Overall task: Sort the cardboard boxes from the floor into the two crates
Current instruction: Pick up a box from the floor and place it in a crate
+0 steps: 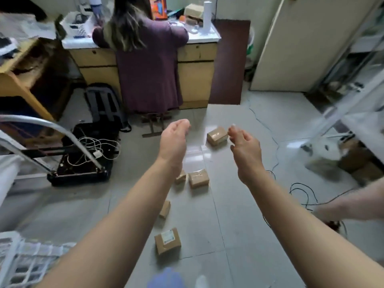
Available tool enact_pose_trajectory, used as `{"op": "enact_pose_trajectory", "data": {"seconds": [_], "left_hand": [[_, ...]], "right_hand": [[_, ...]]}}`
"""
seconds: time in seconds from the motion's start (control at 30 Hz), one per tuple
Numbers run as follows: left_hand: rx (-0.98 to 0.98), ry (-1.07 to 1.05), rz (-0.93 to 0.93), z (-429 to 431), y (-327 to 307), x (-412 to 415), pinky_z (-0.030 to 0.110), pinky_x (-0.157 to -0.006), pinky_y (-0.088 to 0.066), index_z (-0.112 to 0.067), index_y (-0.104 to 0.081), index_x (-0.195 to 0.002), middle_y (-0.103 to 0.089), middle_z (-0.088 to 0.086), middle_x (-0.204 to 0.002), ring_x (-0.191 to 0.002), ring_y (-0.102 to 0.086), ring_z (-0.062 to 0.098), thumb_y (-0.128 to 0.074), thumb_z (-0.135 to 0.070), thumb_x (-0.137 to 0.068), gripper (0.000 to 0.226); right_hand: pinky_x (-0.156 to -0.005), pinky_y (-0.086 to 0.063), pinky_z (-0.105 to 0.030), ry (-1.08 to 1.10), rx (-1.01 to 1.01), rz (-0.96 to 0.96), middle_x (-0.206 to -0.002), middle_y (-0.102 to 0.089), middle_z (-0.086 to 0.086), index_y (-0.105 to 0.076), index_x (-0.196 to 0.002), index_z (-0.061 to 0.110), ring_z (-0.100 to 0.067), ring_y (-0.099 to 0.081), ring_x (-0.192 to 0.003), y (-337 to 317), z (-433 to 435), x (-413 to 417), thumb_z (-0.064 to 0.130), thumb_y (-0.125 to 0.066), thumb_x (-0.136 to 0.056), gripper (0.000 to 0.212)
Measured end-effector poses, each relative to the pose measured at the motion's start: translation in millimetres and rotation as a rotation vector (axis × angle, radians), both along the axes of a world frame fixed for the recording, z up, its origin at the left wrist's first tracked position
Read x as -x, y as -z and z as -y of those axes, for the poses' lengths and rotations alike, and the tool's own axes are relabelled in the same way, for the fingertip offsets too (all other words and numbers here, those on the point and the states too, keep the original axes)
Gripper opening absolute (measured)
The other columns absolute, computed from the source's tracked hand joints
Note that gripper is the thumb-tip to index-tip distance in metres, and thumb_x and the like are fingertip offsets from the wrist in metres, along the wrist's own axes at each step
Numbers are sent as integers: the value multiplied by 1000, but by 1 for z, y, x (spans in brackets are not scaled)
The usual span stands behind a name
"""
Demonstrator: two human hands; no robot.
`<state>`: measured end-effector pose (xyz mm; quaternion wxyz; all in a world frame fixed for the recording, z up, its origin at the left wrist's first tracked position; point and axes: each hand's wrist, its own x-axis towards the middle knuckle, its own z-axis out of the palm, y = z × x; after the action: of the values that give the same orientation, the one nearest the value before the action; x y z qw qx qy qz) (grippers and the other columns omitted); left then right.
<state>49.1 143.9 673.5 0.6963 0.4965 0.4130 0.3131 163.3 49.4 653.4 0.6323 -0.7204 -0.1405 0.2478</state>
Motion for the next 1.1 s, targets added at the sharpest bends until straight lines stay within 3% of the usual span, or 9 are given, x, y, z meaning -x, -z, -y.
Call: {"op": "enact_pose_trajectory", "data": {"seconds": [0.13,0.47,0.63,0.73,0.83,0.93,1.0,1.03,1.1], "left_hand": [[40,53,-12,-4,9,-60,25,-90,-39,-17,-62,-99,-63,2,-110,-109,-57,14,-52,-22,-93,13],[156,44,-23,-96,61,-199,30,-96,-41,-17,-59,-89,-62,0,-100,-107,-58,15,-49,-21,-95,12],[227,-30,-66,-175,89,-279,28,-92,-39,-18,-57,-84,-58,3,-100,-100,-56,14,-50,-21,-95,13],[246,-40,-119,-208,108,-325,26,-91,-38,-17,-57,-83,-57,3,-99,-96,-55,15,-49,-21,-95,14],[264,-41,-174,-237,131,-367,26,-90,-38,-17,-56,-82,-57,3,-97,-96,-54,15,-49,-21,-94,15],[288,-49,-227,-269,170,-410,27,-88,-37,-18,-55,-81,-57,2,-96,-94,-54,15,-49,-21,-93,14],[314,-59,-268,-290,206,-439,27,-84,-36,-18,-53,-78,-55,1,-92,-89,-51,15,-49,-22,-93,16],[329,-68,-288,-301,227,-454,28,-82,-35,-18,-52,-76,-53,2,-90,-87,-48,16,-49,-22,-93,17],[357,-90,-323,-322,273,-483,30,-79,-32,-19,-47,-75,-48,4,-89,-85,-43,17,-48,-23,-92,18]], "right_hand": [[-75,-46,-22,109,12,-16,-76,-64,15,-63,-75,23,2,-58,-74,9,10,-58,38,-54,-95,26],[-80,-43,-24,83,91,-33,-88,-61,15,-60,-80,27,-3,-55,-86,56,-78,-207,40,-52,-96,22],[-65,-39,-19,40,190,-70,-92,-64,-14,-61,-80,10,-9,-49,-78,77,-162,-293,38,-52,-95,34],[-76,-46,-24,28,234,-63,-103,-66,-4,-60,-78,17,-15,-60,-92,94,-203,-344,39,-51,-96,30],[-93,-46,-41,8,273,-52,-118,-60,-20,-63,-96,-3,-30,-58,-106,115,-237,-392,39,-50,-96,43],[-102,-36,-50,-58,306,-28,-127,-50,-28,-49,-118,-15,-38,-46,-119,150,-278,-442,37,-49,-97,56],[-94,-44,-41,-129,363,-22,-113,-61,-26,-57,-107,-14,-38,-54,-108,186,-306,-474,37,-48,-97,52],[-79,-49,-31,-173,399,-15,-90,-66,-20,-61,-90,-9,-36,-58,-89,207,-321,-490,37,-48,-97,48],[-47,-33,-16,-221,456,-12,-57,-42,0,-43,-61,11,-20,-40,-59,255,-351,-519,36,-49,-97,44]]}}
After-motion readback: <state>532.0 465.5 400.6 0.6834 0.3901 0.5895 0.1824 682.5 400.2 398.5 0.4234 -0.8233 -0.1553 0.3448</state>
